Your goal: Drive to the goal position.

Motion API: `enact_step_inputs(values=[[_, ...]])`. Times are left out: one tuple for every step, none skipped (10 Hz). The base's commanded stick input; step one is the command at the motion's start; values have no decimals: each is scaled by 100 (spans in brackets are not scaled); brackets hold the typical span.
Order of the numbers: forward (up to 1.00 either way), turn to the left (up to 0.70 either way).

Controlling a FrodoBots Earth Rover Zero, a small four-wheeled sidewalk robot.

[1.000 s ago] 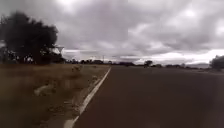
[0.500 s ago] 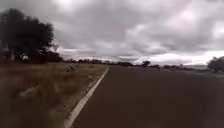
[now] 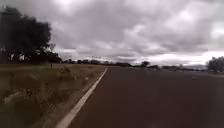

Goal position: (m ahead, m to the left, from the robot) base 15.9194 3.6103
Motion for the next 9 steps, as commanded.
enact_step_inputs(values=[[85,0],[85,-6],[85,-21],[85,-17],[85,0],[85,-10],[85,-24],[85,0],[85,-2]])
